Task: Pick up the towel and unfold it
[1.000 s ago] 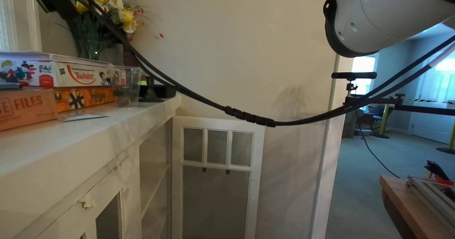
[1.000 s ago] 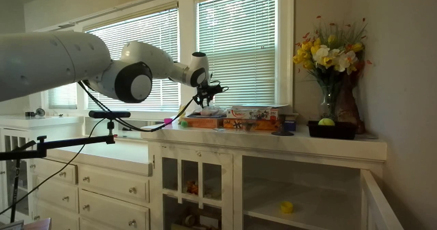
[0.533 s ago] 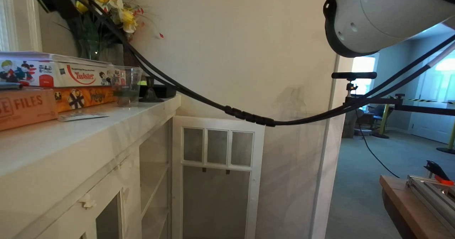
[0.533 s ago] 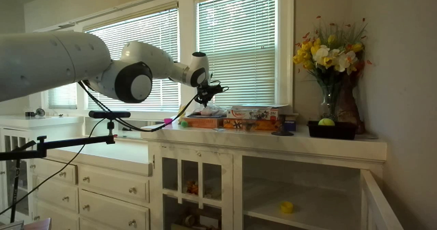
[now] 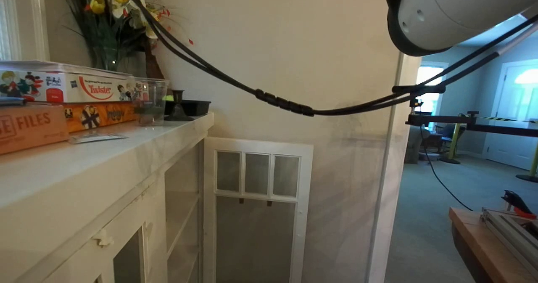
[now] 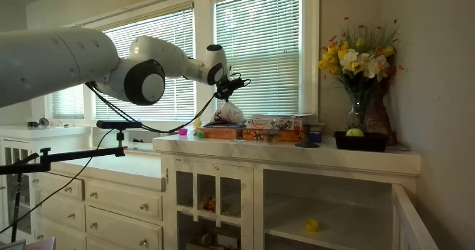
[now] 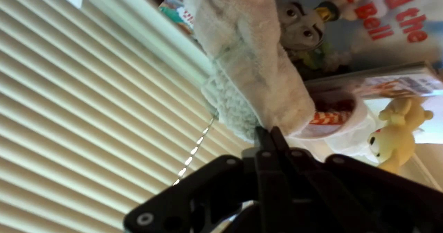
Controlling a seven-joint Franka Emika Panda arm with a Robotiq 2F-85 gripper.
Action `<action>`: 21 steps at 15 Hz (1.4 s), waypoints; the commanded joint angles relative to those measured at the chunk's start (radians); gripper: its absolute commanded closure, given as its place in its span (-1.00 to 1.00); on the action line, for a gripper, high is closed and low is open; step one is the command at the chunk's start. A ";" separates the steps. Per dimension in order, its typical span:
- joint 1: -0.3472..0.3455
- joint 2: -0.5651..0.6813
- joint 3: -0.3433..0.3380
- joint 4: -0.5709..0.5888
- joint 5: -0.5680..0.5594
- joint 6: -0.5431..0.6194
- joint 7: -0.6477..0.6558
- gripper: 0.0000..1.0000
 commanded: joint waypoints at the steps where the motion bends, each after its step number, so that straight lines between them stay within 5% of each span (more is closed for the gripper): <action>1: -0.008 -0.044 0.012 0.004 0.013 0.054 -0.063 0.99; 15: -0.052 -0.191 -0.058 0.019 -0.025 0.382 -0.006 0.99; 21: -0.077 -0.224 -0.140 0.006 -0.058 0.383 0.095 0.99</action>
